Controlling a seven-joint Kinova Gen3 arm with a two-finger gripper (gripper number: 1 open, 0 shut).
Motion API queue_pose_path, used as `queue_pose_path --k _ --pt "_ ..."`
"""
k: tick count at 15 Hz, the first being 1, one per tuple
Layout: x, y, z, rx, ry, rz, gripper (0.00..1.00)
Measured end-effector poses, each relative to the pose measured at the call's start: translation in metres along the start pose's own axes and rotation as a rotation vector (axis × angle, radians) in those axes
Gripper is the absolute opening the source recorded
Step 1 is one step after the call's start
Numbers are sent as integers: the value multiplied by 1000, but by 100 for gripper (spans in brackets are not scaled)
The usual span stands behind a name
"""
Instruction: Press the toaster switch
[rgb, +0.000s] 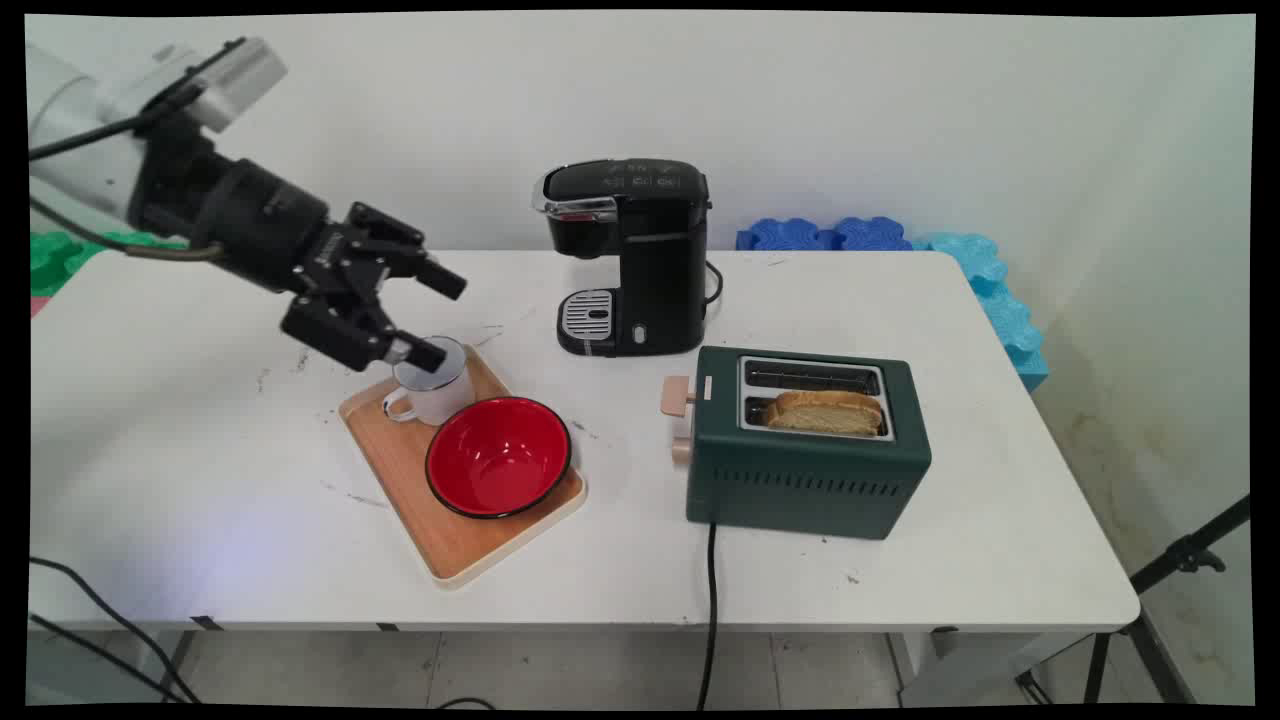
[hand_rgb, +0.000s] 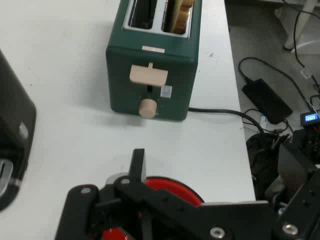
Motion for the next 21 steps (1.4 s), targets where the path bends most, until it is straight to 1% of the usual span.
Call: queue_pose_path --k 3,6,8,12,15,16,21 --pt "16 -7 15 -5 -4 30 100" --pt "36 -13 38 -14 -9 66 100" --pt "46 -17 52 -15 -11 81 100" --pt "63 -26 83 -14 -21 105 100" --pt "71 -33 105 -15 -33 120 100" --pt "72 -35 111 -15 -36 123 0" --pt "71 -43 140 -17 -61 158 0"
